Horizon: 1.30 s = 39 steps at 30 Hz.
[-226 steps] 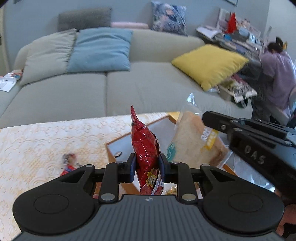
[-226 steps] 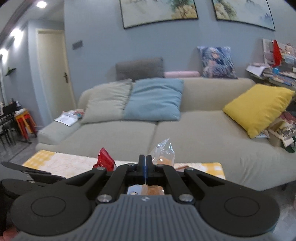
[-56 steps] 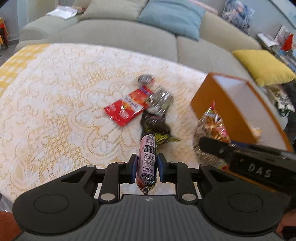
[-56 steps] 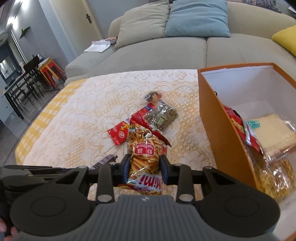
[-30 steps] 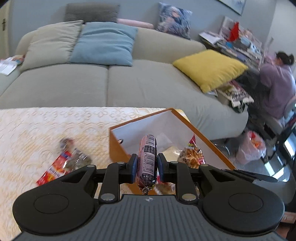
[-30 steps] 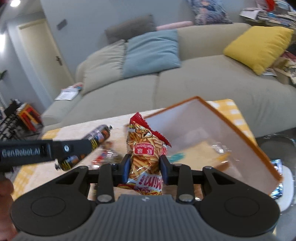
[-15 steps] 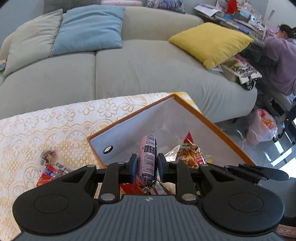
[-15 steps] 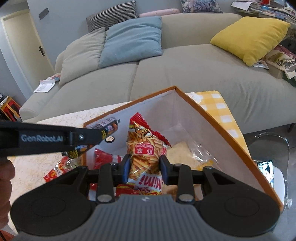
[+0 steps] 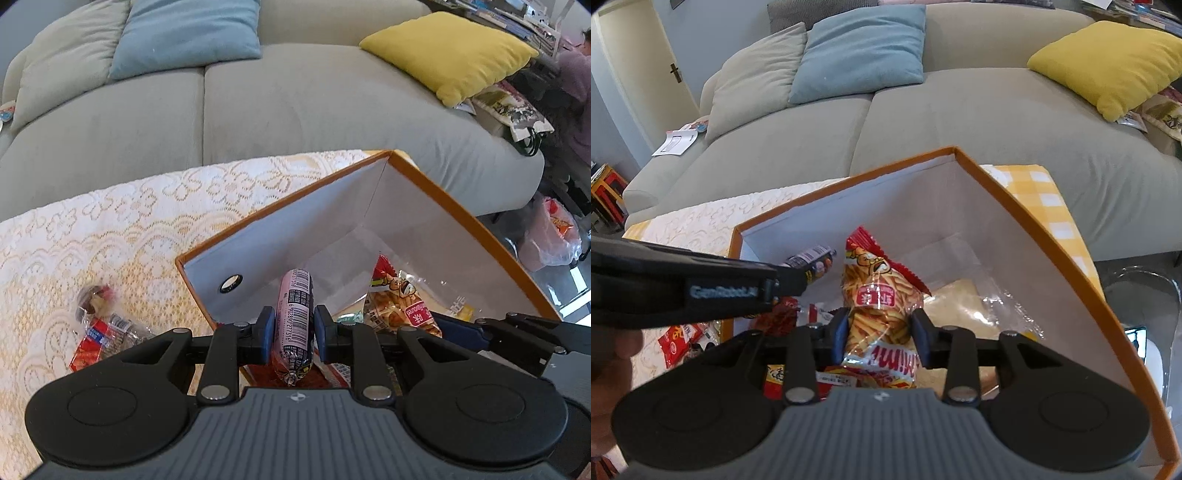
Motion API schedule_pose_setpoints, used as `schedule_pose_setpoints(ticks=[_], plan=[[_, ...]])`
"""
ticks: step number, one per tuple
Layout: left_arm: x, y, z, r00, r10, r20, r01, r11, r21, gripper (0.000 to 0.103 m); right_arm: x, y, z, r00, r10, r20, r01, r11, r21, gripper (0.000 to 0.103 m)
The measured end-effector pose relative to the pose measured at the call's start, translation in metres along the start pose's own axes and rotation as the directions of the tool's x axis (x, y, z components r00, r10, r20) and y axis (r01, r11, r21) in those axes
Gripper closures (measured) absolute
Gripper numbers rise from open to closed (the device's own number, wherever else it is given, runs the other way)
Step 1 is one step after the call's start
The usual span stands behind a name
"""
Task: Organize snacks
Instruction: 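Open both grippers to drop the sausage and Mimi bag into the box, then move both grippers back toward the remaining snacks on the table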
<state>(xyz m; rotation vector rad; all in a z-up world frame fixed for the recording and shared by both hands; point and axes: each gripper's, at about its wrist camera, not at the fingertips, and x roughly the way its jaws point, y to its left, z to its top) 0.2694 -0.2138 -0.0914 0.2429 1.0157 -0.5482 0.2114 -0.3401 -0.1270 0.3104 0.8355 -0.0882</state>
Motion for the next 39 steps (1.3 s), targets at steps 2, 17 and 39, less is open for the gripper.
schedule_pose_setpoints(ticks=[2,17,39], plan=[[0.000,0.001,0.000,1.000,-0.001,-0.009,0.001,1.000,-0.001,0.078,0.000,0.001,0.000,1.000,-0.006,-0.004,0.006,1.000,0.002,0.066],[-0.033,0.011,-0.008,0.999,-0.005,0.032,0.006,0.999,-0.038,0.070,-0.010,0.013,-0.001,1.000,-0.007,-0.022,0.006,1.000,-0.015,0.056],[-0.080,0.039,-0.058,0.987,0.131,0.090,-0.124,0.989,-0.082,0.066,0.007,0.011,-0.012,0.993,-0.054,-0.105,0.057,0.998,0.025,0.079]])
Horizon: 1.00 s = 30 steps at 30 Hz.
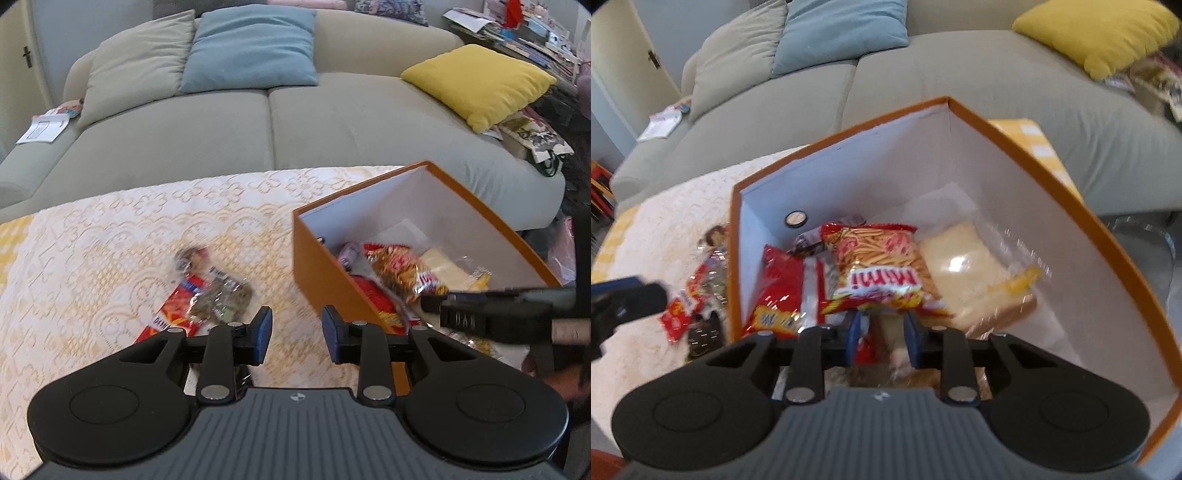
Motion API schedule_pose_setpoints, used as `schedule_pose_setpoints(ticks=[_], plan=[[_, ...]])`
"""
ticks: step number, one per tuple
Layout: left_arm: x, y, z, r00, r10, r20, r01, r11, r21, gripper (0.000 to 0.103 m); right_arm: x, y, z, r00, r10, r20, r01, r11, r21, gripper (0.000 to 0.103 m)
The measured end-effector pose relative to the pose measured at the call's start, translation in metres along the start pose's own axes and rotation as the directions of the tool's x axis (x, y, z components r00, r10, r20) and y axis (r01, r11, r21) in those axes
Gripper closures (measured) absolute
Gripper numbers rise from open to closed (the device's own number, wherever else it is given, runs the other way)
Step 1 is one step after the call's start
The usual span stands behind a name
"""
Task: Organize snacks
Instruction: 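Move both grippers back toward the remaining snacks on the table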
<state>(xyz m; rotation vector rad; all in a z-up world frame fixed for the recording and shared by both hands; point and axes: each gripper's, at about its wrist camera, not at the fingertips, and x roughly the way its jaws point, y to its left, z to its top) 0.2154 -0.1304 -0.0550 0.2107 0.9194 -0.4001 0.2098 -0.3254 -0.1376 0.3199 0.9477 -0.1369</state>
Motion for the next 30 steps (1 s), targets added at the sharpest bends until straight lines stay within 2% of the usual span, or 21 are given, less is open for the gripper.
schedule_pose_setpoints(ticks=[7,12,17,19,23,26,30], plan=[[0.002,0.007,-0.008,0.999,0.024,-0.021,-0.024,1.000,-0.019,0.066,0.028,-0.001,0.013,0.997,-0.049,-0.053,0.048,0.999,-0.021,0.080],[0.000,0.009,-0.013,0.999,0.035,-0.014,-0.035,0.999,-0.015,0.066,0.016,0.001,0.008,0.999,-0.038,-0.034,0.037,0.999,-0.028,0.078],[-0.008,0.010,-0.020,0.999,0.049,0.013,-0.049,0.999,0.001,0.065,-0.012,0.009,0.000,0.999,-0.030,0.028,0.031,0.999,-0.039,0.078],[-0.013,0.012,-0.023,0.998,0.060,0.031,-0.060,0.998,0.002,0.061,-0.025,0.015,-0.003,0.998,-0.017,0.066,0.020,0.999,-0.041,0.072],[-0.025,0.019,-0.029,0.994,0.089,0.066,-0.089,0.996,0.003,0.059,-0.054,0.032,-0.012,0.988,0.020,0.153,-0.010,0.998,-0.066,0.069],[-0.035,0.023,-0.037,0.988,0.123,0.096,-0.125,0.992,0.020,0.053,-0.071,0.048,-0.020,0.977,0.053,0.205,-0.035,0.995,-0.090,0.065],[-0.045,0.030,-0.047,0.981,0.153,0.122,-0.158,0.987,0.026,0.046,-0.081,0.069,-0.032,0.969,0.105,0.222,-0.081,0.990,-0.117,0.064]])
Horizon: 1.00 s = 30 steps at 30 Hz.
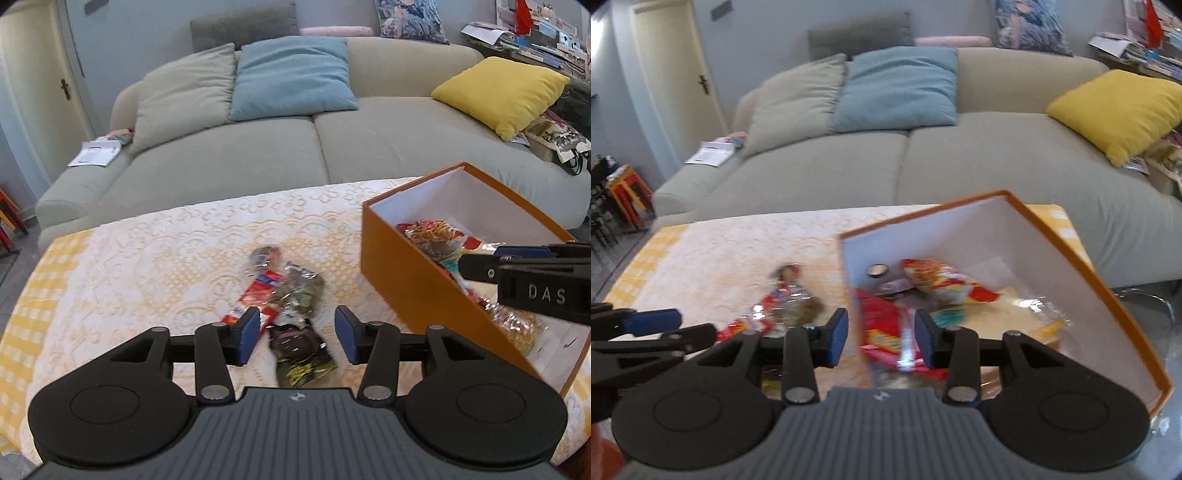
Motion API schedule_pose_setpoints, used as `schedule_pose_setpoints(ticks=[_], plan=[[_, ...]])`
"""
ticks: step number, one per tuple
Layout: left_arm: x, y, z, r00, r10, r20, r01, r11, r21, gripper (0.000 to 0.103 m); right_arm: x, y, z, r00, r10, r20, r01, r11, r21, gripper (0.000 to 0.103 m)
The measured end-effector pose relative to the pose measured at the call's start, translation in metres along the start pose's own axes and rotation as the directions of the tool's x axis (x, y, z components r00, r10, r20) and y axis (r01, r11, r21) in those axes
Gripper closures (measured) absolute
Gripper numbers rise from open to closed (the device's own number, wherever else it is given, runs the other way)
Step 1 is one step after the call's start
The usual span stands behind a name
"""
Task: Organize snacks
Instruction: 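Move both grippers back toward the remaining snacks on the table, then grasp the black-and-yellow snack bag with the right gripper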
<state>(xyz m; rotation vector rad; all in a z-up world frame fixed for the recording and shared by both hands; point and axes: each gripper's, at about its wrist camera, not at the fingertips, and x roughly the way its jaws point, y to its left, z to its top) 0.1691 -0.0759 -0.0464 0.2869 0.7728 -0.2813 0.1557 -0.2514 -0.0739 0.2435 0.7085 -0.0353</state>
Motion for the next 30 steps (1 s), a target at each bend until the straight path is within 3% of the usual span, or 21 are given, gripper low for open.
schedule_pose_setpoints(ticks=[9,14,16,23,30], plan=[[0.002,0.035,-0.030,0.999,0.017,-0.029,-0.018,0.999,-0.040,0.045,-0.002,0.051,-0.034,0.994,0.103,-0.043,-0.106,0.992,-0.075,0.064],[0.008,0.056,-0.047,0.998,-0.008,-0.058,0.003,0.996,-0.091,0.042,0.012,0.067,-0.052,0.989,0.117,-0.089,-0.126,0.986,-0.107,0.061],[0.012,0.063,-0.052,0.998,-0.011,-0.069,0.004,0.994,-0.109,0.042,0.019,0.071,-0.057,0.987,0.120,-0.110,-0.132,0.985,-0.107,0.056],[0.030,0.078,-0.058,0.994,-0.044,-0.096,0.029,0.988,-0.154,0.042,0.048,0.081,-0.064,0.978,0.124,-0.170,-0.143,0.984,-0.104,0.056],[0.058,0.080,-0.058,0.992,-0.022,-0.122,0.014,0.998,-0.068,0.042,0.082,0.097,-0.056,0.974,0.136,-0.179,-0.164,0.975,-0.152,0.055]])
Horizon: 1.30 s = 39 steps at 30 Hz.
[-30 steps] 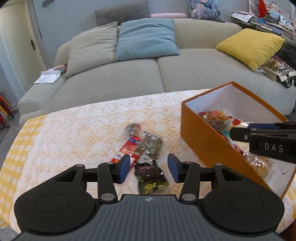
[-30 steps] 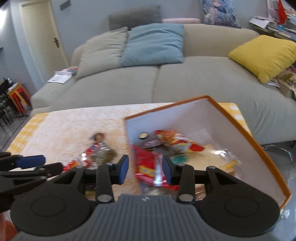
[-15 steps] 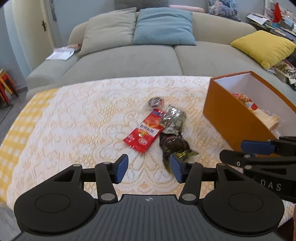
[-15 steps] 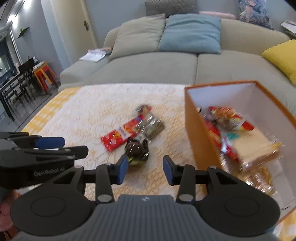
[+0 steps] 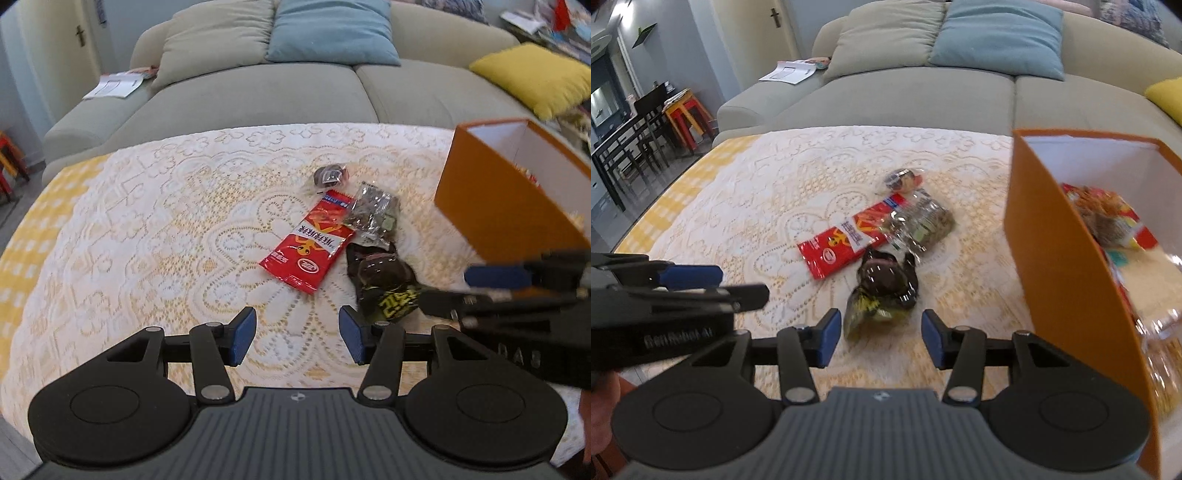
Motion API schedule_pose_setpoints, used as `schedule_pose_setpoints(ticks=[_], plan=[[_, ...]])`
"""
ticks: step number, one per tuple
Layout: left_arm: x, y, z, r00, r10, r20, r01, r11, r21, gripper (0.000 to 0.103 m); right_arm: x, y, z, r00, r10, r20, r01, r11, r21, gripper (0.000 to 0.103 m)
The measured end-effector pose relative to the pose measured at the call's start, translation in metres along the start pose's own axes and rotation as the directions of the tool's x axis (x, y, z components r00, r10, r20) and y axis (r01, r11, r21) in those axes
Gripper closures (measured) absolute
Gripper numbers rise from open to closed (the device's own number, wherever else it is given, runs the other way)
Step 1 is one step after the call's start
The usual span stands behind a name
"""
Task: Organize snacks
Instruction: 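Grasp the black-and-yellow snack bag with the right gripper, then grasp the red snack packet with the left gripper while the right gripper holds the black bag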
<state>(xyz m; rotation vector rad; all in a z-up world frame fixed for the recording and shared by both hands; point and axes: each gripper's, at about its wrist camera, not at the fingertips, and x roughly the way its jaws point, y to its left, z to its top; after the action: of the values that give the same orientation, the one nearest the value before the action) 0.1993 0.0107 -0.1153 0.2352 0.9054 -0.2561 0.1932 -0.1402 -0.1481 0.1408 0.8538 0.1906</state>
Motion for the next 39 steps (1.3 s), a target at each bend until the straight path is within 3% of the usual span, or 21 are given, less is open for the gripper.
schedule_pose_setpoints(ticks=[13,18,25,34,39], plan=[[0.041,0.022,0.015,0.999,0.013,-0.041,-0.011,0.999,0.031,0.042,0.073,0.007,0.026,0.999,0.009,-0.050,-0.011,0.999,-0.033,0.052],[0.051,0.023,0.017,0.999,0.012,-0.046,-0.008,0.996,0.086,0.042,0.088,0.012,0.026,0.998,-0.043,-0.045,0.039,0.996,-0.086,0.047],[0.060,0.022,0.025,0.999,-0.015,-0.029,0.020,0.989,0.150,0.042,0.095,0.011,0.023,0.998,-0.038,-0.048,0.031,0.990,-0.141,0.045],[0.084,0.011,0.040,0.986,-0.161,-0.047,0.167,0.938,0.304,0.031,0.072,-0.009,0.015,0.996,-0.079,-0.029,0.076,0.993,-0.090,0.051],[0.100,0.012,0.048,0.971,-0.227,-0.079,0.241,0.914,0.326,0.030,0.072,-0.024,0.008,0.996,-0.062,-0.061,0.058,0.996,-0.060,0.051]])
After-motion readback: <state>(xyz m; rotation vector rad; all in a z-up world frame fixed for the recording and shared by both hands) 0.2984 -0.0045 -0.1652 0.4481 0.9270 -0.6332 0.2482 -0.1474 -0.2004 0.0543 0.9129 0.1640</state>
